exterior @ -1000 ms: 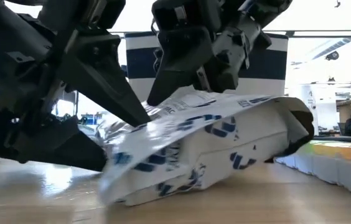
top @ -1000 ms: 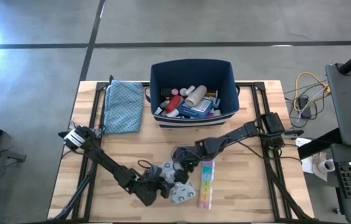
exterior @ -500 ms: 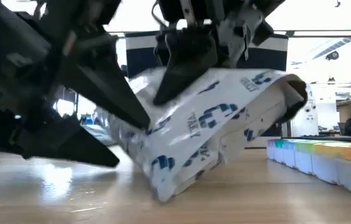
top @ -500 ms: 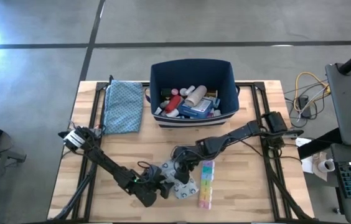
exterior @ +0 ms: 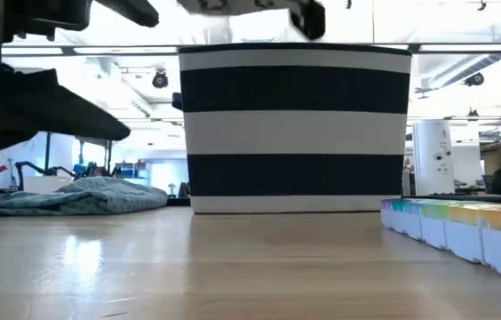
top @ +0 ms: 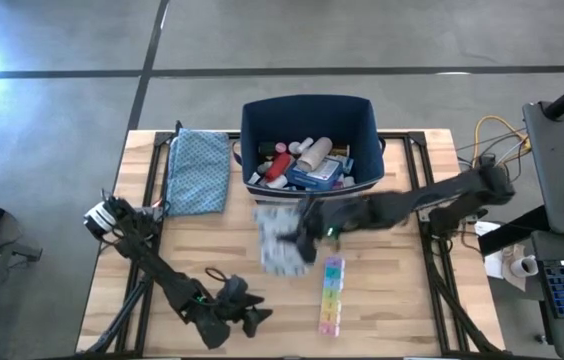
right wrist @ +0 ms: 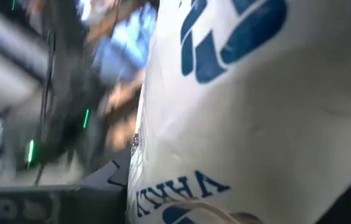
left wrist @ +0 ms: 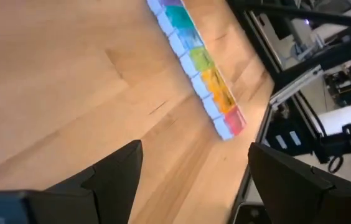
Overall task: Pick & place medical supplies in basket/bin
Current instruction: Put the mailer bag into the blue bin
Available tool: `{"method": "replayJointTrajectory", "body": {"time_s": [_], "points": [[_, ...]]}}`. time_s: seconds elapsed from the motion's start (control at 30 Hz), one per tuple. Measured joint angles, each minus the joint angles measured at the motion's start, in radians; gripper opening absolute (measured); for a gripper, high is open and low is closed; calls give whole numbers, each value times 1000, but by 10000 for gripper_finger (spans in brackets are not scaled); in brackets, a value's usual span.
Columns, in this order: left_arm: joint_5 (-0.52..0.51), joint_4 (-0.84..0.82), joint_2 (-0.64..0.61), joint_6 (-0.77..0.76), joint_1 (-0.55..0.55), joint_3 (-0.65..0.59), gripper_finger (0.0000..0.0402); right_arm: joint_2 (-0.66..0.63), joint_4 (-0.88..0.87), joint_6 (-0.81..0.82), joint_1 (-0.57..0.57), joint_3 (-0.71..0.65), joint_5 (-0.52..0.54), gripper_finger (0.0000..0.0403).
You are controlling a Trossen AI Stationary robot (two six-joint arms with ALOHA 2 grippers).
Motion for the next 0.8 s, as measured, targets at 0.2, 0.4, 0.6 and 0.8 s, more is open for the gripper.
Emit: {"method": "replayJointTrajectory", "body": {"time_s": [0.2, 0.4, 0.6, 0.8], "points": [[-10, -1, -1, 0, 21, 0, 272, -178, -105, -77, -174, 43, 134, 172], [-10, 0, -1, -2, 62, 0, 272, -213, -373, -115, -431, 105, 194, 172], [-9, -1, -1, -60, 102, 0, 272, -151, -558, -227, -597, 100, 44, 173], [-9, 1, -1, -105, 109, 0, 272, -69, -600, -349, -613, 97, -13, 202]]}}
